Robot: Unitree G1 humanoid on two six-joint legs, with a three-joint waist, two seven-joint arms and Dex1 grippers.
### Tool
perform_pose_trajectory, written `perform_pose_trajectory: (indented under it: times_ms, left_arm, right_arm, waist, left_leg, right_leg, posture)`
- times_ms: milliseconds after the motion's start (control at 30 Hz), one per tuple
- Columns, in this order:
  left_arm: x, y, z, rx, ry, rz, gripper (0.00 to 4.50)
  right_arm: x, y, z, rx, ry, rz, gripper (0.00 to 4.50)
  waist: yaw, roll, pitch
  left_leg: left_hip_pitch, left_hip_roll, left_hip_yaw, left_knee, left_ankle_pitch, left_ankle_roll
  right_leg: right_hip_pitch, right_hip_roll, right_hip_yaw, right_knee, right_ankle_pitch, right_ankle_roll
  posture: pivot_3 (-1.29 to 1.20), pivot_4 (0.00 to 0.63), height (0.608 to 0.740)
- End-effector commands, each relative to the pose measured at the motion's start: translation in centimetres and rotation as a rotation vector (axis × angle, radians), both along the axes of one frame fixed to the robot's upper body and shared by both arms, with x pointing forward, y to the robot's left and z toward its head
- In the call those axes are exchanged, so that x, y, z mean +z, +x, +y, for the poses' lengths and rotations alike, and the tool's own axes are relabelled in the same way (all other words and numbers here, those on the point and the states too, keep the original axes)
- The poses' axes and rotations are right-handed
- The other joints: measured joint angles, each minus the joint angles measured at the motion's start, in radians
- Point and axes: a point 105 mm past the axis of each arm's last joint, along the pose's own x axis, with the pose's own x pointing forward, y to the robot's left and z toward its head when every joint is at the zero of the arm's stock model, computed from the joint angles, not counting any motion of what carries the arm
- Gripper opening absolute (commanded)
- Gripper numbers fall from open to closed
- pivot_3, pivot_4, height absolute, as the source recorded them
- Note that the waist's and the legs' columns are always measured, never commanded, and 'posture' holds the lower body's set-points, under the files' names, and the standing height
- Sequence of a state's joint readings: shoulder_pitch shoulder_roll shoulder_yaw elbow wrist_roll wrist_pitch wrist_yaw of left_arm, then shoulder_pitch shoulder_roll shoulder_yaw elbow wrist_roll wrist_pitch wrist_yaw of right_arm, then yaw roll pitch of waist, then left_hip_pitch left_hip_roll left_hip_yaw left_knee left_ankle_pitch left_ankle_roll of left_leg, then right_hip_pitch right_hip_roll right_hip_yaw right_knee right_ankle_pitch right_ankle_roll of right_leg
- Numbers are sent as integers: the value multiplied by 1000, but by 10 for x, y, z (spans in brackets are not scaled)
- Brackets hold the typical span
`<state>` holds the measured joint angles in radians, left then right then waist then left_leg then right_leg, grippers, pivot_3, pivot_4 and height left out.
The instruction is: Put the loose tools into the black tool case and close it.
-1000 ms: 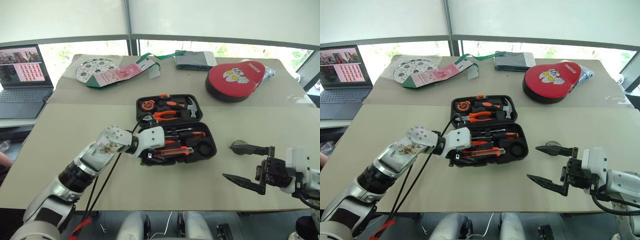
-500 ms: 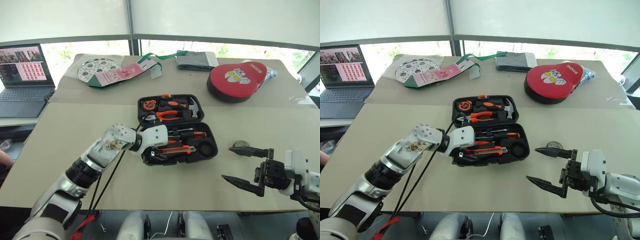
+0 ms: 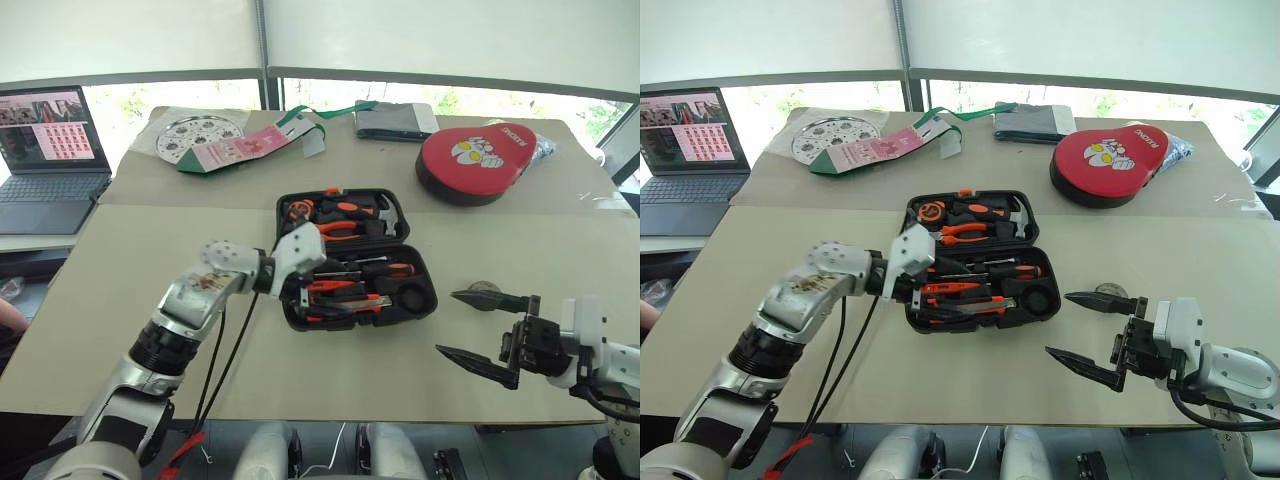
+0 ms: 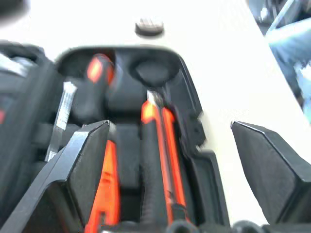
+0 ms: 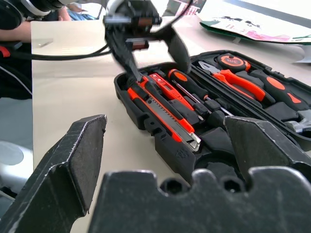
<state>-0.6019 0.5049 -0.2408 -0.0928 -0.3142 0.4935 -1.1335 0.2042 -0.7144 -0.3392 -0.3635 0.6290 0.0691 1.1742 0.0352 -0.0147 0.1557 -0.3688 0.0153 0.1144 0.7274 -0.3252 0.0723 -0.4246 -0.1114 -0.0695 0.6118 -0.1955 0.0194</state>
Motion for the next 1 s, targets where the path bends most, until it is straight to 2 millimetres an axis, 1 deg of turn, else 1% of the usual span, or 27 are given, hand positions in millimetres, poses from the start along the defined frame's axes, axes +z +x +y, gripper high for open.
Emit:
perform_pose_trajectory:
  times_ms: [33, 100, 200, 267, 367, 467, 600, 767, 967, 1000]
  left_arm:
    - [1, 2, 8, 0, -65, -54, 2743]
    - [-6, 3, 9, 1, -81, -63, 1939]
    - [-24, -3, 6, -46, -44, -59, 761]
    - [-34, -3, 4, -57, -25, -80, 28]
    - [-40, 2, 0, -27, -24, -103, 28]
    - [-56, 1, -5, -34, 41, -79, 28]
    - [-66, 3, -12, -17, 80, -49, 28]
    - [-91, 0, -7, 5, 214, 41, 28]
    - [-110, -7, -4, 14, 335, 169, 28]
    - [-107, -4, -9, 27, 299, 154, 28]
  right_arm:
    - [10, 2, -1, -19, 19, -57, 4500]
    - [8, 3, -1, -24, 24, -55, 4500]
    - [7, 4, 2, -31, 33, -57, 4500]
    - [7, 4, 3, -32, 35, -58, 4500]
    - [7, 4, 3, -35, 35, -59, 4500]
    - [8, 3, 4, -37, 33, -59, 4500]
    - [8, 3, 5, -41, 38, -57, 4500]
    - [9, 3, 6, -45, 39, -58, 4500]
    - [8, 5, 5, -50, 38, -58, 4500]
    - [9, 6, 5, -52, 37, -62, 4500]
  waist:
    - [-1, 0, 0]
    - [-1, 0, 0]
    - [2, 0, 0]
    - [3, 0, 0]
    - [2, 0, 0]
    - [1, 0, 0]
    - [5, 1, 0]
    - [5, 2, -2]
    - [2, 4, -6]
    - [2, 5, -7]
  left_leg:
    - [0, 0, 0, 0, 0, 0]
    - [0, 0, 0, 0, 0, 0]
    - [0, -1, 0, 0, 0, 0]
    - [0, -1, 0, 0, 0, 0]
    - [0, -1, 0, 0, 0, 0]
    - [0, -1, 0, 0, 0, 0]
    - [0, -1, 0, 0, -1, 2]
    - [1, -1, 0, 1, -2, 4]
    - [1, -1, 0, 1, -2, 4]
    - [1, -1, 0, 1, -2, 4]
  right_leg:
    - [0, 0, 0, 0, 0, 0]
    - [0, 0, 0, 0, 0, 0]
    - [0, 0, 0, 0, 0, 0]
    - [1, -1, 0, -1, 0, 0]
    - [1, -1, 0, -1, 0, 0]
    - [1, -1, 0, 0, 0, 0]
    - [2, -1, -1, -1, 1, 1]
    - [3, -2, -1, -1, 1, 2]
    - [3, -1, -1, -1, 1, 2]
    - [3, -1, -1, -1, 1, 2]
  posture:
    - [0, 150, 740]
    - [0, 150, 740]
    - [0, 150, 740]
    - [0, 150, 740]
    - [0, 150, 740]
    - [0, 150, 740]
    - [0, 150, 740]
    - [0, 150, 740]
    - [0, 150, 740]
    - [0, 150, 740]
